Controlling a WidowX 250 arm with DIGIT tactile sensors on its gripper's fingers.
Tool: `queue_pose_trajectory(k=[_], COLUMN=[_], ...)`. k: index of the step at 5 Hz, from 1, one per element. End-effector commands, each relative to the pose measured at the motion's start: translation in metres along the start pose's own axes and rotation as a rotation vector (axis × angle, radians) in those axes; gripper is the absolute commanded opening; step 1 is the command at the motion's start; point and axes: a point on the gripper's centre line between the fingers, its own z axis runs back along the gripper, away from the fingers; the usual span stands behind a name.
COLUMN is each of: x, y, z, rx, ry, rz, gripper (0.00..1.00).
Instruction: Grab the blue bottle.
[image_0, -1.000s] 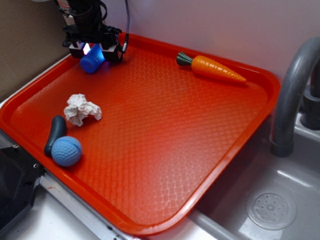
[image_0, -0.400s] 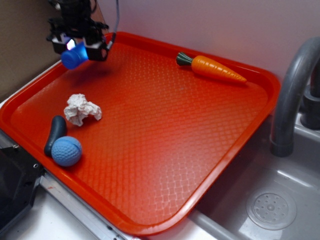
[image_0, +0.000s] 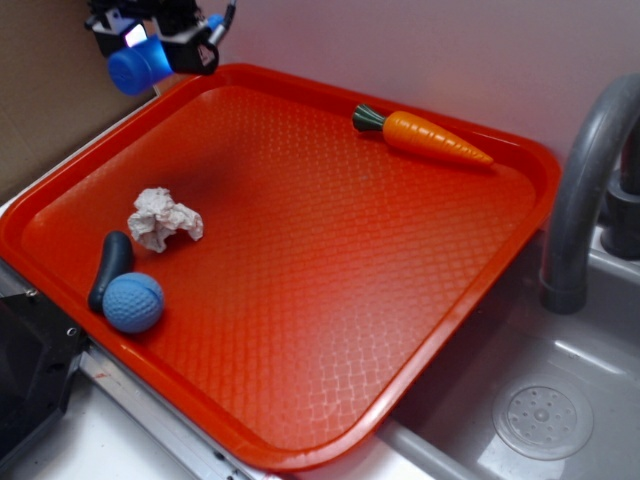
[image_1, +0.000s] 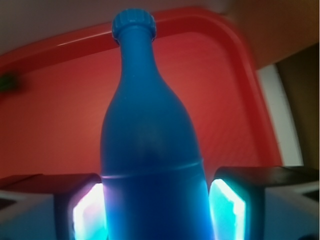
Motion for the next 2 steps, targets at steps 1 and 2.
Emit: queue_pose_trajectory(k=[1,2], x=[-0.0411,-0.0326], y=[-0.0413,-0.0351], z=[0.0695,0.0643], rx=[-0.099,-0.115], ry=[-0.148,-0.077], rz=[-0.214,-0.297], gripper=[0.0,0.0])
